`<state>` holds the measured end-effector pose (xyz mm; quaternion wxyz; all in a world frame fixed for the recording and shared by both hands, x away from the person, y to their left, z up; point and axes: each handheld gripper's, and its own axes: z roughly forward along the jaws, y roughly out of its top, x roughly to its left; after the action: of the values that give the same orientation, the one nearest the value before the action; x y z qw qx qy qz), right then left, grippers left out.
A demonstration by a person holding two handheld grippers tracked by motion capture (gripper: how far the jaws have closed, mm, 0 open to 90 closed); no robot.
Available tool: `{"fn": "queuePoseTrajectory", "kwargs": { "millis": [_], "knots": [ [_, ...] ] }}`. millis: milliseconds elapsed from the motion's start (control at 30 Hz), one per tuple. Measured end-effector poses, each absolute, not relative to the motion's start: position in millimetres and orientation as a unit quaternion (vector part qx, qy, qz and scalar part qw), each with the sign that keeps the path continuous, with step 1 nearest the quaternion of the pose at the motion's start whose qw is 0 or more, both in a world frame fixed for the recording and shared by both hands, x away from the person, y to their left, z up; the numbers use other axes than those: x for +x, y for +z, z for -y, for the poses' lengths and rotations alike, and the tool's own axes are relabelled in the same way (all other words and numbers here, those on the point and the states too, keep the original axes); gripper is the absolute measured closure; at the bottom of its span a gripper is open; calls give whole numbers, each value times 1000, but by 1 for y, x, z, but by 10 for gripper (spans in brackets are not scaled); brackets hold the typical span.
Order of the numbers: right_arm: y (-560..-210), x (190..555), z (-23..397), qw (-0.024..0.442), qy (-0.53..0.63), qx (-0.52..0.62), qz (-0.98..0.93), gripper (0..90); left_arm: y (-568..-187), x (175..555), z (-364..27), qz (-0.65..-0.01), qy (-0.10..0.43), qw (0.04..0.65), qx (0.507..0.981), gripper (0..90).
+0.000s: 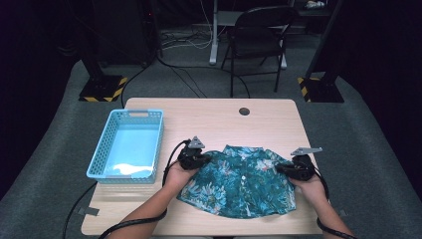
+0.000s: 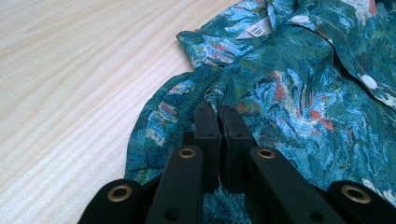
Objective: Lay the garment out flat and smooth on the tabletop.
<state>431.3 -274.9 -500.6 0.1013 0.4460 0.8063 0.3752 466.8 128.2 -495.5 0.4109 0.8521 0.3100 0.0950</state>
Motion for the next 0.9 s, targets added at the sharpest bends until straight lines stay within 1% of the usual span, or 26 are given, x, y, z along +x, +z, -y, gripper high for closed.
{"fn": "queuePoseTrajectory", "kwargs": {
  "millis": [133,333,567,733,900],
  "knots": [
    [-494,431,271,120,381,436,-806,875,-490,470,-130,-314,106,413,848,878],
    [-472,430,267,163,407,427,-791,889,-467,475,-138,-319,132,439,830,881],
    [-438,420,260,217,436,396,-779,891,-433,466,-150,-302,165,469,814,882],
    [-427,408,258,226,444,376,-782,888,-430,447,-157,-283,165,470,820,881],
    [-433,385,257,214,442,354,-796,885,-446,424,-166,-273,143,460,833,881]
  ]
}}
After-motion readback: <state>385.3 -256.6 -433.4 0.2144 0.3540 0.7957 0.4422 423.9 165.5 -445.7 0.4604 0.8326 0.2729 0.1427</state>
